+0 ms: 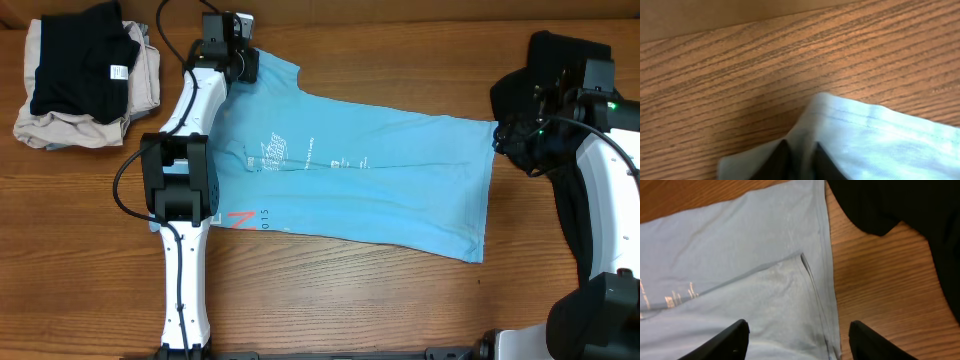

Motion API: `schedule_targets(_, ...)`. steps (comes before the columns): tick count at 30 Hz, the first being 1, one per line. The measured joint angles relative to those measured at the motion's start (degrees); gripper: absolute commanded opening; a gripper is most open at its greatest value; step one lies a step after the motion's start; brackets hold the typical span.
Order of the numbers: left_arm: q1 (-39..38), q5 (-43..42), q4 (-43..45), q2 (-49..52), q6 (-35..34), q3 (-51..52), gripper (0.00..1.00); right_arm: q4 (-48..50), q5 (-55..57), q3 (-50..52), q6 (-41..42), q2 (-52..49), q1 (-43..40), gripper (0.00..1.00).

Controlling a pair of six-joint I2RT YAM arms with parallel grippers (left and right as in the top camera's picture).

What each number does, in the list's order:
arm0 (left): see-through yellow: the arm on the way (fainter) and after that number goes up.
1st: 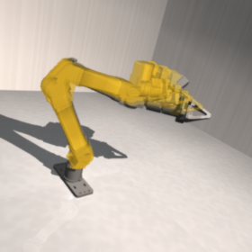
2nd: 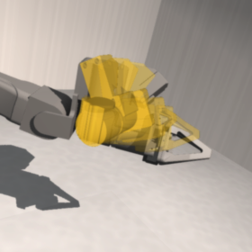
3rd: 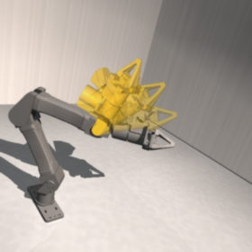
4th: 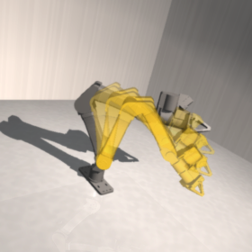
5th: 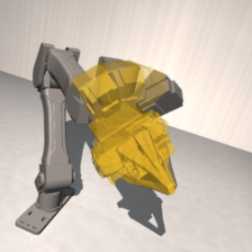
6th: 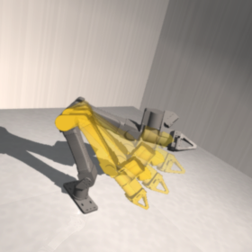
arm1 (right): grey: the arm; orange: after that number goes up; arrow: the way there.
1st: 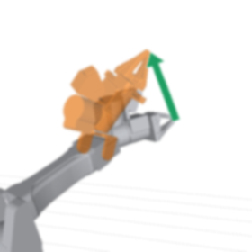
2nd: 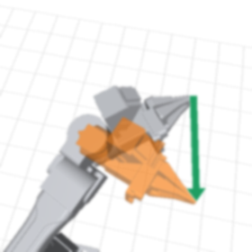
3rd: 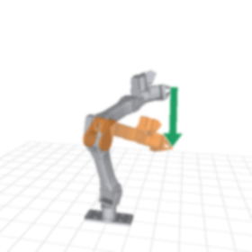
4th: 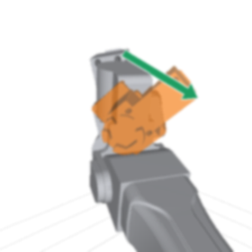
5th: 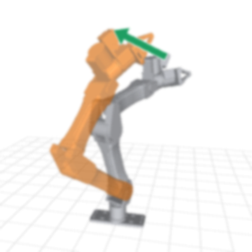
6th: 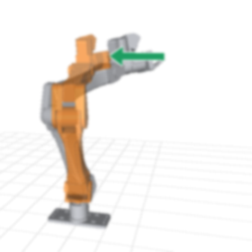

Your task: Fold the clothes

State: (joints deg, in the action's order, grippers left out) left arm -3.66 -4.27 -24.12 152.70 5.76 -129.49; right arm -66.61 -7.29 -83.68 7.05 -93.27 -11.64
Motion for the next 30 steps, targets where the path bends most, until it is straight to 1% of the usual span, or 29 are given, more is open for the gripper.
schedule_targets(1, 0.0, 0.07, -0.17, 0.0, 0.02, -0.09, 0.04, 0.46, 0.02, 0.0, 0.02, 0.0, 0.0, 0.47)
schedule_targets(4, 0.0, 0.74, -1.22, -0.15, -1.11, -0.35, 0.04, 1.88, 0.0, 0.0, 0.33, 0.0, 0.0, 0.43)
schedule_targets(7, 0.0, 1.75, -4.81, -1.33, -1.84, -0.42, 0.04, 3.13, -0.02, 0.0, 0.39, 0.0, 0.0, 0.38)
schedule_targets(9, 0.0, 2.29, -7.45, -2.75, -2.38, -0.42, 0.04, 4.31, -0.02, 0.0, 0.15, 0.0, 0.0, 0.27)
schedule_targets(11, 0.0, 2.64, -9.94, -4.66, -2.78, -0.42, 0.04, 6.16, -0.09, 0.0, -0.2, 0.0, 0.0, 0.24)
schedule_targets(14, 0.0, 2.89, -13.73, -8.7, -3.3, -0.42, 0.04, 9.42, -0.24, 0.0, -1.07, -0.39, 0.17, 0.25)
schedule_targets(16, 0.0, 3.02, -15.41, -11.56, -3.72, -0.42, 0.04, 12.28, -0.31, -0.02, -1.66, -1.51, 0.57, 0.27)
schedule_targets(20, 0.0, 3.74, -17.38, -15.72, -5.55, -0.48, 0.04, 17.42, -0.46, -0.02, -2.75, -5.88, 1.66, 0.47)
schedule_targets(21, 0.0, 4.02, -17.66, -16.33, -6.08, -0.57, 0.04, 18.69, -0.44, -0.02, -2.95, -7.48, 1.84, 0.54)
schedule_targets(22, 0.0, 4.17, -17.77, -16.68, -6.64, -0.72, 0.04, 19.56, -0.44, -0.02, -3.41, -8.98, 1.95, 0.58)
schedule_targets(25, 0.02, 4.59, -18.82, -16.83, -8.07, -0.85, 0.04, 23.78, -0.39, -0.04, -3.93, -14.12, 2.03, 0.61)
schedule_targets(30, 0.04, 5.01, -21.38, -16.83, -9.14, -0.85, 0.04, 30.18, -0.37, -0.07, -4.09, -22.58, 2.03, 0.61)
